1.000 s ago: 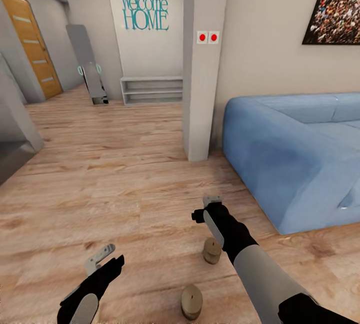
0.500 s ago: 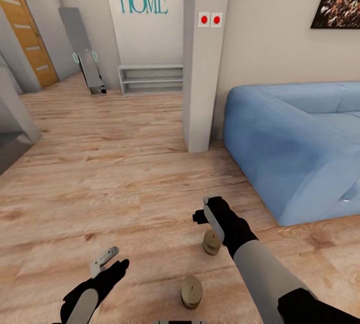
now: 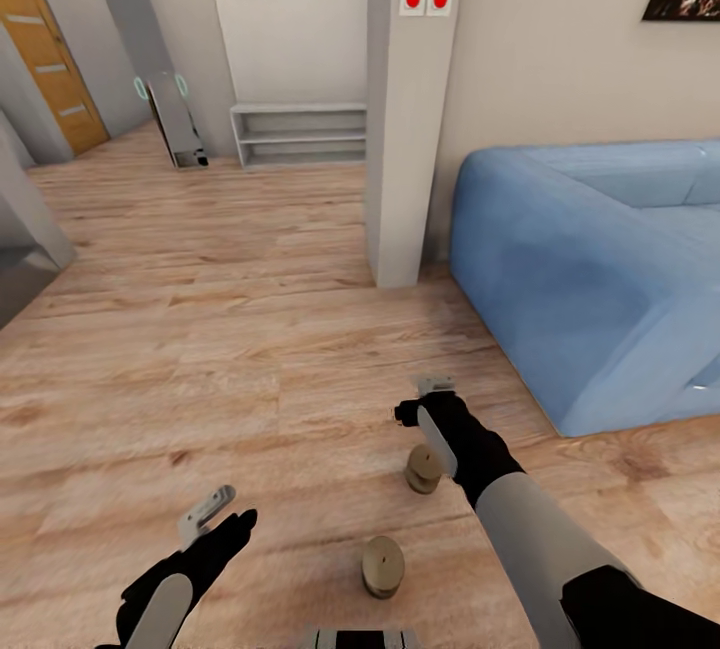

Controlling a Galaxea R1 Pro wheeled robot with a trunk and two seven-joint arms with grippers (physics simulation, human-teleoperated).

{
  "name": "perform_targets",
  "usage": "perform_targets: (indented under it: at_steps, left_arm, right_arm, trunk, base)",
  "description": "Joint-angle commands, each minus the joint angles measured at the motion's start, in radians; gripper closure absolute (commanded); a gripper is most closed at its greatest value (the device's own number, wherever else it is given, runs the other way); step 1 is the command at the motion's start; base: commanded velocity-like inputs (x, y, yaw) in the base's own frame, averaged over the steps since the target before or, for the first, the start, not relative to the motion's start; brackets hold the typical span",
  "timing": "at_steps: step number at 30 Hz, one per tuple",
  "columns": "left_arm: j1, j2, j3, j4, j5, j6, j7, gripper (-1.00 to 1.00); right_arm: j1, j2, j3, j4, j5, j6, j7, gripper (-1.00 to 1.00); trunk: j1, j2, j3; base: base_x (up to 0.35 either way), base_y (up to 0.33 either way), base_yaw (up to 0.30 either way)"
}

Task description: Place each of the two pumpkins and all three candles from the living room inside a cabinet in the living room (use any cabinet), then make sure every cabinet is closed, and position the cauldron so it is next to a table in the living room.

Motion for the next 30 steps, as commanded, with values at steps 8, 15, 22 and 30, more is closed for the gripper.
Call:
perform_targets:
  at_steps: [8,15,22,30]
  left_arm:
    - [0.0,0.0,-0.002,-0.003,0.006,-0.002,0.006,-1.0]
    - [0.0,0.0,-0.003,-0.004,0.006,-0.003,0.008,-1.0]
    - [0.0,-0.001,-0.006,-0.002,-0.002,-0.004,0.007,-1.0]
    - [0.005,0.001,-0.006,-0.002,-0.004,-0.003,0.008,-1.0]
  right_arm:
    - [-0.025,-0.037,0.004,0.022,-0.013,0.003,-0.01,-1.0]
    - [-0.027,-0.038,0.004,0.026,-0.012,0.004,-0.01,-1.0]
    - [-0.044,-0.03,0.008,0.105,-0.013,0.003,-0.011,-1.0]
    - [-0.052,-0.031,0.008,0.119,-0.013,0.003,-0.008,-1.0]
  trunk:
    - [0.003,-0.002,-0.032]
    - [0.006,-0.004,-0.059]
    - [0.01,-0.006,-0.086]
    - [0.011,-0.006,-0.102]
  base:
    - [0.0,0.0,0.0]
    - [0.0,0.0,0.0]
    - [0.0,0.0,0.0]
    - [0.0,0.0,0.0]
